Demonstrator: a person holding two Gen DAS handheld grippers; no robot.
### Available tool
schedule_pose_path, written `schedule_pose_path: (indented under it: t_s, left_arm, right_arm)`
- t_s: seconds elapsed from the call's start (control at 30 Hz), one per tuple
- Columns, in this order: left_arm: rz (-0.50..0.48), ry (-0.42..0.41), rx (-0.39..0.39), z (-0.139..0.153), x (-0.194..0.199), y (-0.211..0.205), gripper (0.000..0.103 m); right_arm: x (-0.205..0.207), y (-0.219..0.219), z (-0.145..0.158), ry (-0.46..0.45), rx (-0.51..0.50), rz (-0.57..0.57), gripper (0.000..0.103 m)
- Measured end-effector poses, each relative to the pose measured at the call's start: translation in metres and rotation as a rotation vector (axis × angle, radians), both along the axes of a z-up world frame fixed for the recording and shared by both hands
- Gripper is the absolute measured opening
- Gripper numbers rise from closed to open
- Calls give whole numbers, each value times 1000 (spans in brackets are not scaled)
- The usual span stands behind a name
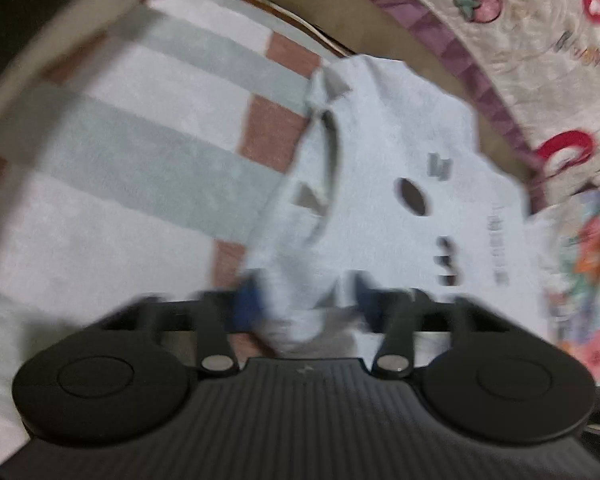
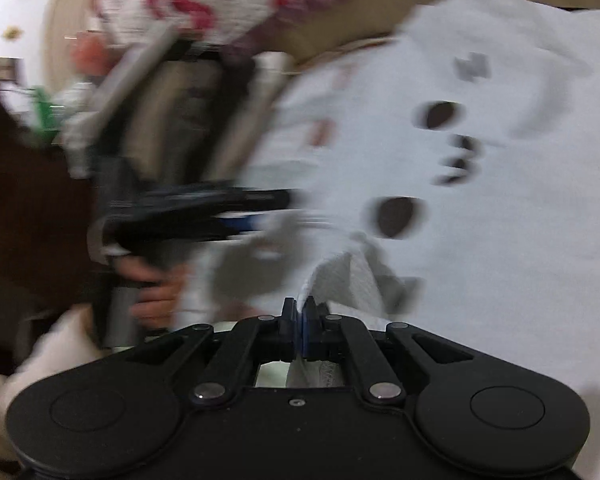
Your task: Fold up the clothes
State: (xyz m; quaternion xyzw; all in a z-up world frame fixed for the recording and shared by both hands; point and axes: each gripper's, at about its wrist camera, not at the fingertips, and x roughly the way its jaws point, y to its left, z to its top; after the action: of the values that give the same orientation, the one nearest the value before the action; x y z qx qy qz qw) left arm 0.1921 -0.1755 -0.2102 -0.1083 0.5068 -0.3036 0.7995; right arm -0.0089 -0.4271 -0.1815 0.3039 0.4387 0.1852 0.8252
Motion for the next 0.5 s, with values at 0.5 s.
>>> schedule_pose_path:
  t_s: [0.5]
  left_arm:
    - [180,-291,14,63,-45,54,5]
  right_arm:
    - [-37,37,50,80,103,92,5]
